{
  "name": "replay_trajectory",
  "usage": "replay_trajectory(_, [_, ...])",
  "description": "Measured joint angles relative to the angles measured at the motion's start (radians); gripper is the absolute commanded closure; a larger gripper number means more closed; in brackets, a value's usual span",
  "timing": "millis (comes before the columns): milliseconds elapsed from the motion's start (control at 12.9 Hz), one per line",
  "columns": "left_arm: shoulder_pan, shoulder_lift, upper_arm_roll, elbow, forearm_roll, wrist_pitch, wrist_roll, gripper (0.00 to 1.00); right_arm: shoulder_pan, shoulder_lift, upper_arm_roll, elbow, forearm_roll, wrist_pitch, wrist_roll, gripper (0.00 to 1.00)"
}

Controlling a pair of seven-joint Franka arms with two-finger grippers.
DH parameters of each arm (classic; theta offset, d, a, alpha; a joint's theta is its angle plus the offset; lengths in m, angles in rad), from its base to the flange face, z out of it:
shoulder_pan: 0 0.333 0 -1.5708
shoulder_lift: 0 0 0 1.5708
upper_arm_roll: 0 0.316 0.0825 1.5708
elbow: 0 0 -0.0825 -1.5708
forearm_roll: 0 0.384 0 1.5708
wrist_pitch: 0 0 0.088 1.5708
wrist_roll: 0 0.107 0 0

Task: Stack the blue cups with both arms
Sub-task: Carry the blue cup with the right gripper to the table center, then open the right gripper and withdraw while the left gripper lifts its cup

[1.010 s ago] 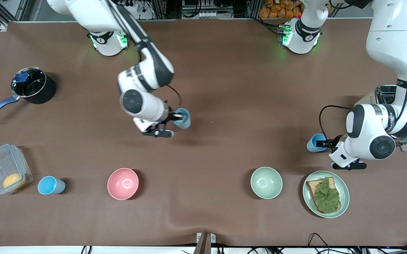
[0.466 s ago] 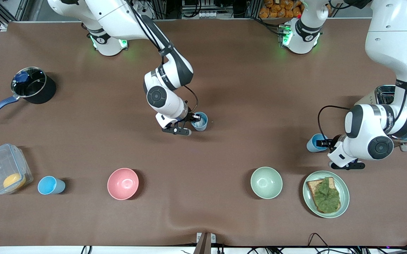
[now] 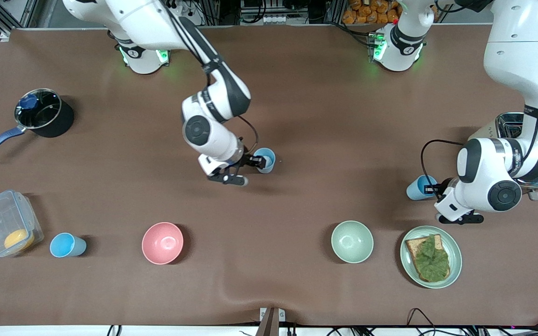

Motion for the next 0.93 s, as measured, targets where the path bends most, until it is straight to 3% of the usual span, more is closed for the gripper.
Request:
replay_trajectory(233, [-0.001, -0.004, -0.002, 0.009, 0.001, -0.005, 0.0, 1.0, -0.11, -0.098, -0.037, 0.081, -0.02, -0.257, -0.107, 0.0])
replay_trajectory(622, [-0.006, -0.039, -0.018, 0.026, -0.007, -0.014, -0.025, 1.0, -0.238, -0.239, -0.121, 0.272, -0.195, -0.752, -0.317, 0.0])
replay_trajectory(933, [-0.016, -0.121, -0.156, 0.032, -0.024, -0.112, -0.209, 1.0, -0.296, -0.362, -0.177, 0.289, -0.329, -0.867, -0.469, 0.0])
